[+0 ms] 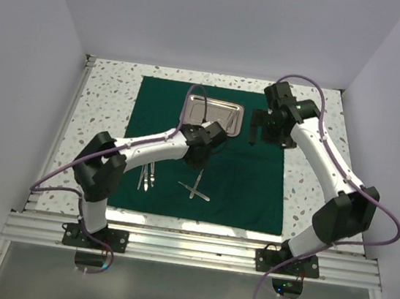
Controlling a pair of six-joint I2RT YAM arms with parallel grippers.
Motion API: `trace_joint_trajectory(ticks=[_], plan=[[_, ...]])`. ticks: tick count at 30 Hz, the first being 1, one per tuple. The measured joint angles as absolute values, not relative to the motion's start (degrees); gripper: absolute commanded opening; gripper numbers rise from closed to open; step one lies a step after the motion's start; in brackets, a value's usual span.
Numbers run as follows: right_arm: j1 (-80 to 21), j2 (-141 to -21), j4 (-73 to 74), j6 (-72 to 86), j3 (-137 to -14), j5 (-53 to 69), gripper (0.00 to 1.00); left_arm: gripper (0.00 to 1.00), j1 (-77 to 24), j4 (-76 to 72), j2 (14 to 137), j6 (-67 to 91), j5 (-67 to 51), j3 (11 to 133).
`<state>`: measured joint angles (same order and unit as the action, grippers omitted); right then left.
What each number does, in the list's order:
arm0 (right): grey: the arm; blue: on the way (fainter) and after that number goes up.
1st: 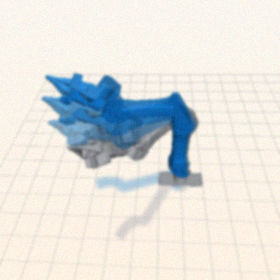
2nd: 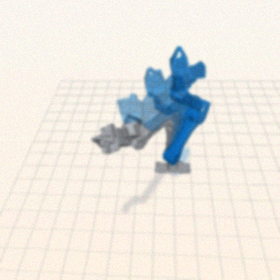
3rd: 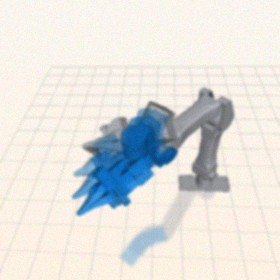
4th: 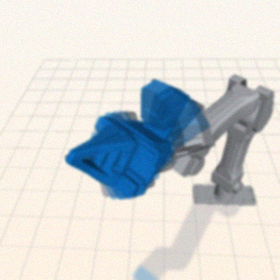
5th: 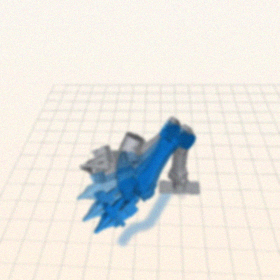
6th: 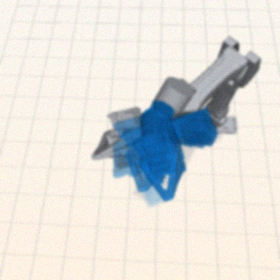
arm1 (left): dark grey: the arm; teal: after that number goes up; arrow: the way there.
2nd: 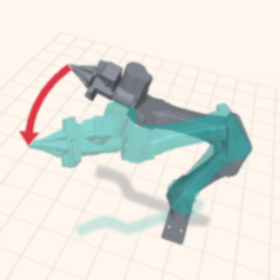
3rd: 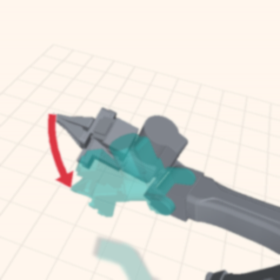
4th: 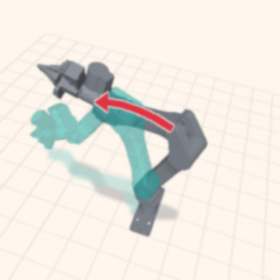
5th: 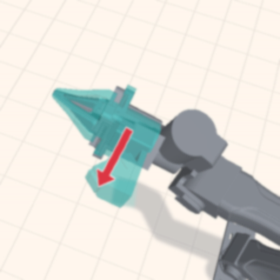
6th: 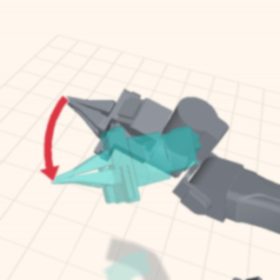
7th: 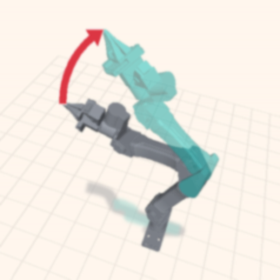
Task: Open and lay out the surgical kit
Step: Place the medical item in the surgical kit.
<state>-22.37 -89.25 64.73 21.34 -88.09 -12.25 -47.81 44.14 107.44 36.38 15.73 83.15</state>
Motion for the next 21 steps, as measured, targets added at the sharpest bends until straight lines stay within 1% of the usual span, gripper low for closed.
trace_joint_trajectory(ticks=[3, 6, 7, 9, 10, 12, 13, 16, 18, 20, 21], plan=[[-22.4, -94.5, 64.7, 21.9, -94.7, -11.2, 0.99, 0.00, -50.4, 43.9, 103.2, 39.0, 15.3, 76.6], [-22.3, -100.7, 63.8, 22.8, -103.1, -9.7, 0.99, 0.12, -50.5, 44.0, 100.2, 41.0, 15.3, 72.7], [-22.3, -102.6, 63.4, 23.2, -105.7, -9.3, 0.99, 0.24, -50.2, 44.2, 99.7, 41.4, 15.3, 72.1], [-22.3, -106.8, 63.0, 24.1, -110.9, -8.7, 0.99, 0.41, -50.0, 44.3, 99.2, 41.8, 15.2, 71.7], [-22.3, -108.8, 62.7, 24.5, -113.4, -8.2, 0.99, 0.58, -49.9, 44.3, 99.1, 42.2, 15.2, 71.7], [-22.3, -113.0, 62.4, 25.6, -117.9, -7.8, 0.99, 0.67, -49.9, 44.3, 98.7, 42.2, 15.2, 71.7], [-22.3, -115.2, 62.2, 26.2, -120.1, -7.7, 0.99, 0.76, -49.9, 44.4, 98.5, 42.2, 15.2, 71.8], [-22.3, -122.2, 62.2, 27.8, -126.0, -7.4, 0.95, 0.83, -49.9, 46.0, 98.4, 41.8, 15.2, 73.4], [-22.3, -126.3, 62.2, 28.6, -128.4, -7.5, 0.92, 0.84, -49.9, 47.4, 98.4, 40.9, 15.2, 75.7], [-22.3, -129.6, 62.3, 29.2, -129.5, -7.5, 0.88, 0.84, -49.9, 48.7, 98.4, 40.1, 15.4, 78.6], [-22.3, -131.1, 62.3, 29.5, -129.9, -7.5, 0.82, 0.84, -49.7, 49.2, 98.4, 39.6, 15.6, 80.0]])
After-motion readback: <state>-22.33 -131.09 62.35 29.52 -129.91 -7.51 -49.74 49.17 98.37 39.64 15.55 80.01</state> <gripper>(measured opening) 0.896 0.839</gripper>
